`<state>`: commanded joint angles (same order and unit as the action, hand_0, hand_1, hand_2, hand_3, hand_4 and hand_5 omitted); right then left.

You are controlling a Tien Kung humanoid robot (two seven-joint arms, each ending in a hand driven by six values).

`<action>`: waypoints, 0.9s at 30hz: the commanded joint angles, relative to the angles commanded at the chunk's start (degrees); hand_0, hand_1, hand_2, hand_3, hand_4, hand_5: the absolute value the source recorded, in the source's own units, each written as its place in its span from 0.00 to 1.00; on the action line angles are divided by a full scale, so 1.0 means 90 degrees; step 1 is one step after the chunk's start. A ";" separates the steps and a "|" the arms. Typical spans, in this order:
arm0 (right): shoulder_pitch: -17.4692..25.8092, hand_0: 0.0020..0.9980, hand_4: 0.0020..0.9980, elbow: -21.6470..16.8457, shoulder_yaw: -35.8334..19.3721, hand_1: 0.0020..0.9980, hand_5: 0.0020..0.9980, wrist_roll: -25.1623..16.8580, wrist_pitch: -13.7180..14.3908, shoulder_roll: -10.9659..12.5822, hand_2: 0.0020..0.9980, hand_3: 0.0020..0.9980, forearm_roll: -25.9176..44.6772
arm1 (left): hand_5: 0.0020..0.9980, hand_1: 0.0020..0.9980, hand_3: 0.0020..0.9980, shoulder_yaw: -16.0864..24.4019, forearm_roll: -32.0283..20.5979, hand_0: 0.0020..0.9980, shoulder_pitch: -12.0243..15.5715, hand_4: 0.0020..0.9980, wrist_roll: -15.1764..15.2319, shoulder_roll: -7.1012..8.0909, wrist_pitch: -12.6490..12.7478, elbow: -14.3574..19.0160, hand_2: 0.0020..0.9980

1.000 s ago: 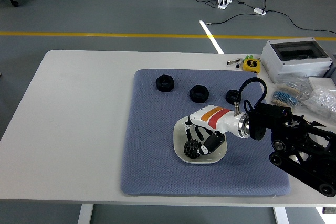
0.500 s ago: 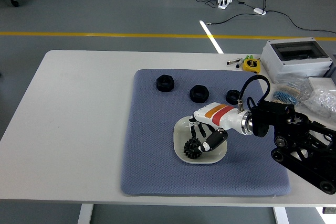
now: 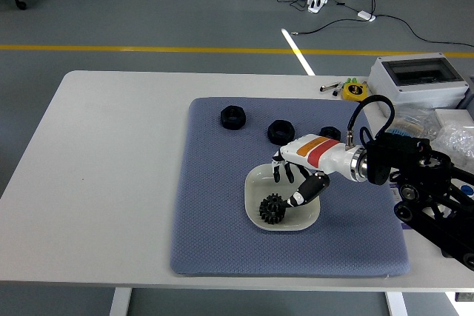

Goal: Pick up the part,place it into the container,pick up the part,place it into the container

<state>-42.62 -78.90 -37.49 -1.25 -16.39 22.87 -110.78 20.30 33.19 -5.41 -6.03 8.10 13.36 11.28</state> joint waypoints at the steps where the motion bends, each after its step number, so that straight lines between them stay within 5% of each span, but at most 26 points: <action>1: 0.0033 0.04 0.99 -0.0040 -0.0116 0.24 0.35 0.0002 0.0008 0.0017 0.41 0.53 -0.0007 | 0.64 0.62 0.58 0.0002 0.0001 0.71 0.0002 0.68 0.0000 -0.0001 0.0001 0.0000 0.67; 5: 0.0246 0.05 1.00 -0.0138 -0.0582 0.24 0.36 0.0008 0.0366 0.0094 0.41 0.55 0.0285 | 0.64 0.62 0.58 0.0009 0.0008 0.71 0.0007 0.68 -0.0001 -0.0003 0.0004 -0.0001 0.68; 7: 0.0397 0.05 1.00 -0.0121 -0.0774 0.24 0.36 -0.0027 0.0778 0.0137 0.41 0.55 0.0686 | 0.64 0.62 0.58 0.0012 0.0011 0.71 0.0010 0.68 0.0000 -0.0005 0.0005 -0.0002 0.68; 8: 0.0477 0.19 1.00 -0.0103 -0.0843 0.39 0.42 -0.0062 0.1025 0.0155 0.52 0.62 0.0935 | 0.64 0.63 0.58 0.0015 0.0014 0.71 0.0012 0.68 -0.0001 -0.0006 0.0005 -0.0002 0.68; 12: 0.0891 0.19 1.00 -0.0133 -0.1043 0.39 0.42 -0.0397 0.2025 0.0241 0.52 0.62 0.2052 | 0.64 0.63 0.58 0.0031 0.0040 0.71 0.0019 0.68 -0.0007 -0.0015 0.0000 -0.0002 0.68; 13: 0.0977 0.19 1.00 -0.0167 -0.1078 0.39 0.42 -0.0480 0.2187 0.0268 0.52 0.62 0.2300 | 0.64 0.63 0.58 0.0034 0.0045 0.71 0.0021 0.68 -0.0008 -0.0018 -0.0002 -0.0002 0.68; 14: 0.1099 0.31 1.00 -0.0227 -0.1144 0.49 0.56 -0.0601 0.2365 0.0307 0.65 0.76 0.2590 | 0.64 0.63 0.58 0.0048 0.0067 0.71 0.0025 0.68 -0.0014 -0.0024 -0.0006 -0.0001 0.68; 19: 0.1644 0.31 1.00 -0.0490 -0.1571 0.49 0.56 -0.0955 0.3112 0.0397 0.65 0.76 0.3914 | 0.64 0.63 0.58 0.0086 0.0155 0.71 0.0036 0.68 -0.0032 -0.0043 -0.0024 0.0002 0.68; 20: 0.1758 0.42 1.00 -0.0509 -0.1695 0.58 0.70 -0.0986 0.3233 0.0391 0.73 0.82 0.4162 | 0.64 0.64 0.58 0.0091 0.0168 0.71 0.0037 0.68 -0.0034 -0.0048 -0.0027 0.0002 0.68; 25: 0.2333 0.42 1.00 -0.0536 -0.2352 0.58 0.70 -0.0978 0.3346 0.0316 0.73 0.82 0.5528 | 0.64 0.64 0.58 0.0079 0.0163 0.71 0.0022 0.68 -0.0025 -0.0064 -0.0028 0.0005 0.68; 26: 0.2427 0.56 1.00 -0.0538 -0.2459 0.67 0.79 -0.0960 0.3340 0.0299 0.78 0.87 0.5797 | 0.64 0.64 0.58 0.0076 0.0166 0.71 0.0011 0.68 -0.0022 -0.0067 -0.0028 0.0005 0.68; 27: 0.2533 0.56 1.00 -0.0529 -0.2588 0.67 0.79 -0.0932 0.3334 0.0269 0.78 0.87 0.6046 | 0.64 0.64 0.58 0.0070 0.0164 0.71 -0.0004 0.68 -0.0019 -0.0069 -0.0029 0.0005 0.68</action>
<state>-19.82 -83.66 -60.78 -9.64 13.62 25.29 -56.36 20.93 34.67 -5.44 -6.20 7.48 13.10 11.33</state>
